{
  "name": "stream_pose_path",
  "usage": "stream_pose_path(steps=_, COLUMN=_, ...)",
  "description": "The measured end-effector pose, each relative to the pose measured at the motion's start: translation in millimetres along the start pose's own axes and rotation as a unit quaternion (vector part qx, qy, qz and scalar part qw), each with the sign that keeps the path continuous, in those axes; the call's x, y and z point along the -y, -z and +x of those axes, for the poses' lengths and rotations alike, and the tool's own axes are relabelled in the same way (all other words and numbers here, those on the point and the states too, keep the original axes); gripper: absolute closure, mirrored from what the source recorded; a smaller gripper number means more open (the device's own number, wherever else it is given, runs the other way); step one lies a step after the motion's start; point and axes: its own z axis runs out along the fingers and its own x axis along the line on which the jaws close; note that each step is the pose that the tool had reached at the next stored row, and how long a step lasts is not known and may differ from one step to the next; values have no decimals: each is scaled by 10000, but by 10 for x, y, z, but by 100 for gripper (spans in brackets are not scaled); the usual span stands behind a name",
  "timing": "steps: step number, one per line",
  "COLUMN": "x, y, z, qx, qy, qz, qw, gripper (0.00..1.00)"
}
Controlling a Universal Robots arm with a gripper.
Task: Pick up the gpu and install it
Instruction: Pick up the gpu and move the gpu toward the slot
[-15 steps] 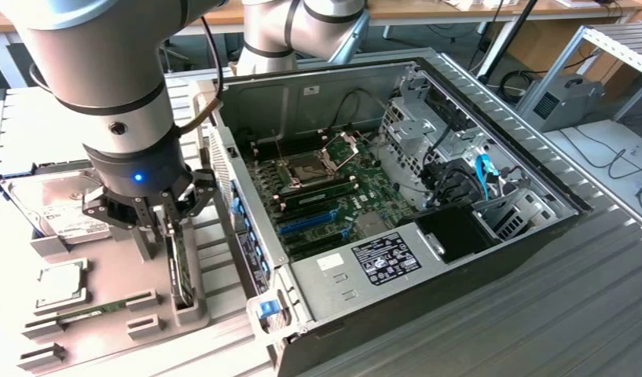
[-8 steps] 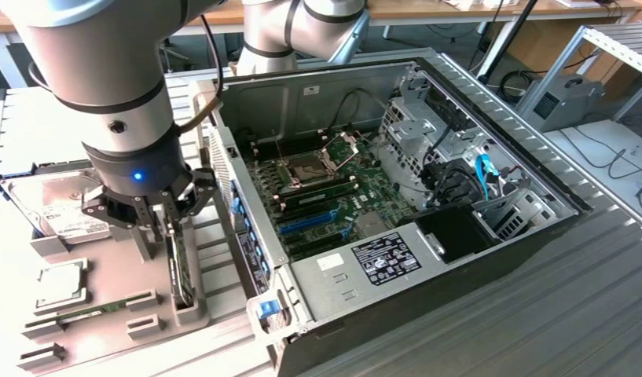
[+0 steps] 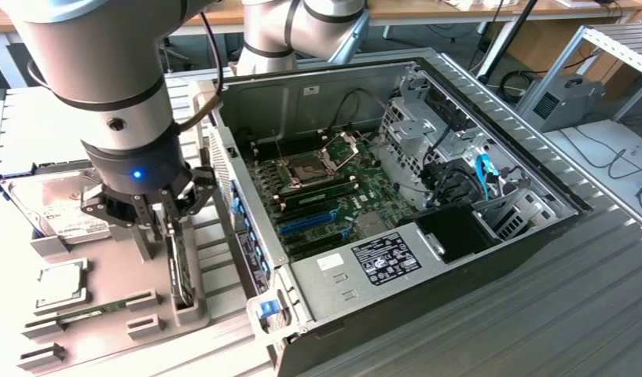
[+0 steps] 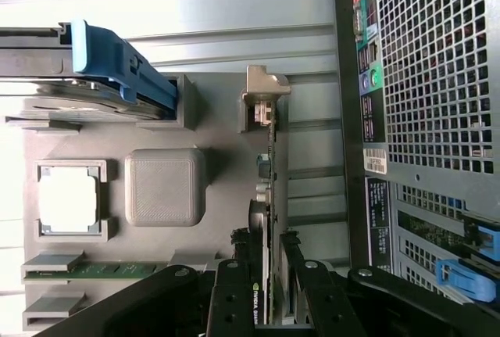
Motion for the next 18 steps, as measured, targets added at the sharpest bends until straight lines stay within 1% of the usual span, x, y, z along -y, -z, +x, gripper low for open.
stream_pose_path(steps=11, x=0, y=21, z=0, qx=-1, qy=0, qz=1, qw=10000, gripper=71)
stream_pose_path(steps=18, x=4, y=-103, z=3, qx=-12, qy=0, qz=1, qw=10000, gripper=71)
